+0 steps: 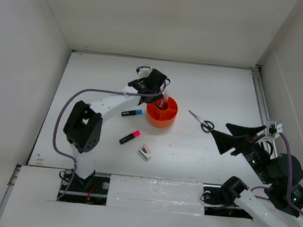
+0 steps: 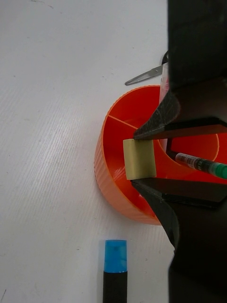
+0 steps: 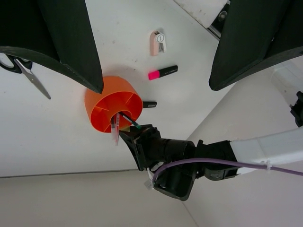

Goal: Sort the stationery into containers
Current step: Place the stationery in the storage box.

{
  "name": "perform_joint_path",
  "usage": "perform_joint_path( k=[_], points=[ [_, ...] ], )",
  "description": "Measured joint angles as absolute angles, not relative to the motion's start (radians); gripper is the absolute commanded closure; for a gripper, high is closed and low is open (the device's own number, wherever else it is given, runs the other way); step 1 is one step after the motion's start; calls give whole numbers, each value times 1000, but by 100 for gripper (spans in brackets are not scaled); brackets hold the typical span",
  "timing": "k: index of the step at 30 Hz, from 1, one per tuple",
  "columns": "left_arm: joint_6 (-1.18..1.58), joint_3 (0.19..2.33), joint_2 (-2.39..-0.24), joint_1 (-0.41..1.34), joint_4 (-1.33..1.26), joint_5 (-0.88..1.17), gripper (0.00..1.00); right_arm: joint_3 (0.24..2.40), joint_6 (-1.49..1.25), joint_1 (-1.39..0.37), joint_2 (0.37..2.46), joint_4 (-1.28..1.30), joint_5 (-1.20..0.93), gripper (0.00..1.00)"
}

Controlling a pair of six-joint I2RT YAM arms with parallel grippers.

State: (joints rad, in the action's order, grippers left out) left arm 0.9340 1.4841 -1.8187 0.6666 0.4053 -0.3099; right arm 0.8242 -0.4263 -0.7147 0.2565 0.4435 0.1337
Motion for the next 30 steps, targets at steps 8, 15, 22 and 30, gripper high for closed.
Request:
perform_joint_path(
  k=[8, 15, 22, 30],
  points=[
    [934, 1484, -1819, 666, 408, -315, 93, 824, -426, -715, 252, 444, 135, 1],
    [934, 1484, -1819, 670, 408, -313, 93, 825, -426, -715, 252, 444, 135, 1],
    [934, 1484, -1819, 685, 407, -313, 93, 824, -426, -715, 252, 444, 135, 1],
    [934, 1484, -1819, 690, 408, -315, 80, 825, -426, -715, 252, 444, 135, 1]
  ],
)
